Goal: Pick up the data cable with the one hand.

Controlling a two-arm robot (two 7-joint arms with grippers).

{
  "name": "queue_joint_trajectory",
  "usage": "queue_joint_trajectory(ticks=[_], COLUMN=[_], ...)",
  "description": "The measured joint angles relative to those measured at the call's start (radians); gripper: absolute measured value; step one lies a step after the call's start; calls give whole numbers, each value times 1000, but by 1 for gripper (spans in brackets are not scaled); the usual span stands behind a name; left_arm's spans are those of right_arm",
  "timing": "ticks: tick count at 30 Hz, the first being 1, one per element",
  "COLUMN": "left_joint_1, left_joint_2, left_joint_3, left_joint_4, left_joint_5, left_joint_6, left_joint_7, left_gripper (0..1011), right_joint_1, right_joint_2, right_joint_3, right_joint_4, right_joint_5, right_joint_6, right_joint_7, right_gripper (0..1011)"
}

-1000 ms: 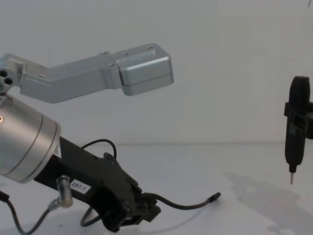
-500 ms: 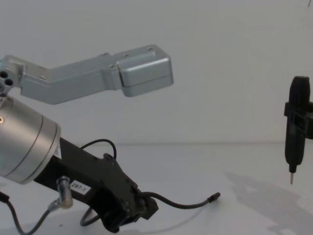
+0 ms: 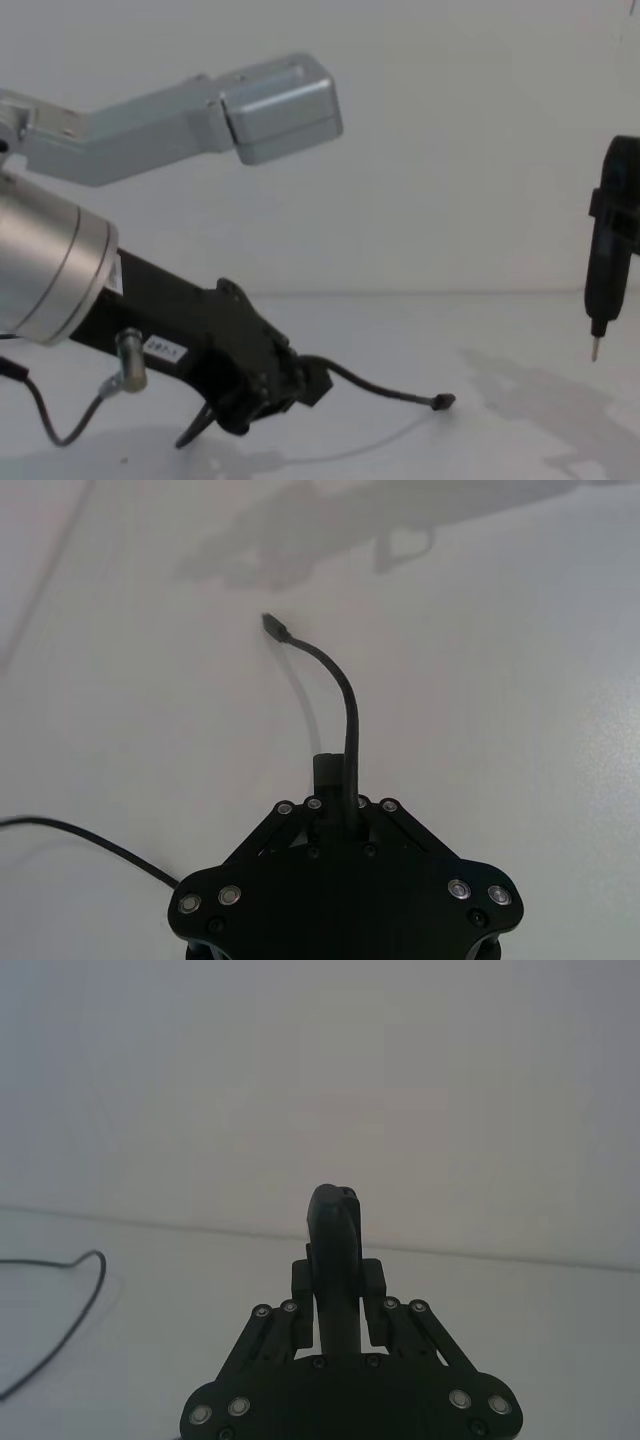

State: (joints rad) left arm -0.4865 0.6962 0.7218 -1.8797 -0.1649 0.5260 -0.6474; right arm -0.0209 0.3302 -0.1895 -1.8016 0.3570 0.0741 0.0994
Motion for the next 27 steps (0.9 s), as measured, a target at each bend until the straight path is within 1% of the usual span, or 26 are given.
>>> queue_joint_trajectory(ticks=[3,4,5,6,7,8,9,10,11,12,13,14,15,16,18,19,20,21,23,24,27], left_joint_1=[-2,-3,-3,-4,-4,-4,-4,-4,-3,-1,3,3,8,11,21,25,28,36,43,47,62], left_joint_2=[4,8,10,12,14,18,22,28,32,36,45,45,55,59,73,78,82,92,101,105,122], left_joint_3=[-5,-9,-11,-13,-15,-20,-24,-29,-33,-36,-44,-44,-55,-59,-72,-76,-81,-91,-100,-104,-121], left_joint_4=[2,3,3,3,3,3,3,1,-2,-4,-9,-9,-14,-18,-27,-30,-33,-40,-46,-48,-60], left_joint_5=[0,0,0,0,0,0,-1,-2,-3,-4,-7,-7,-9,-10,-13,-15,-15,-16,-16,-16,-13], left_joint_6=[-34,-61,-73,-90,-102,-128,-141,-174,-187,-200,-231,-231,-256,-267,-297,-310,-319,-340,-356,-364,-401], left_joint_7=[-9,-17,-20,-25,-28,-35,-39,-47,-50,-53,-57,-57,-60,-60,-61,-61,-60,-57,-54,-52,-43], left_gripper=[0,0,0,0,0,0,0,0,0,0,0,0,0,0,0,0,0,0,0,0,0], right_joint_1=[-2,-3,-3,-4,-4,-6,-6,-6,-7,-8,-8,-9,-9,-10,-11,-12,-12,-12,-13,-13,-13], right_joint_2=[-3,-5,-6,-8,-8,-10,-11,-12,-15,-16,-17,-19,-20,-22,-24,-25,-26,-27,-28,-30,-32], right_joint_3=[12,20,26,34,34,44,48,53,63,67,72,81,85,94,103,109,113,116,122,129,138], right_joint_4=[-11,-20,-26,-34,-34,-42,-47,-51,-61,-65,-69,-77,-81,-88,-96,-102,-105,-108,-113,-119,-126], right_joint_5=[24,43,52,72,72,93,102,112,135,141,154,174,186,205,223,243,255,263,281,299,326], right_joint_6=[16,30,36,50,50,68,75,82,100,106,117,134,147,163,181,198,210,218,234,250,271], right_joint_7=[7,12,14,18,18,21,21,22,24,24,24,24,24,24,24,24,24,23,23,22,22], right_gripper=[284,284,284,284,284,284,284,284,284,284,284,284,284,284,284,284,284,284,284,284,284])
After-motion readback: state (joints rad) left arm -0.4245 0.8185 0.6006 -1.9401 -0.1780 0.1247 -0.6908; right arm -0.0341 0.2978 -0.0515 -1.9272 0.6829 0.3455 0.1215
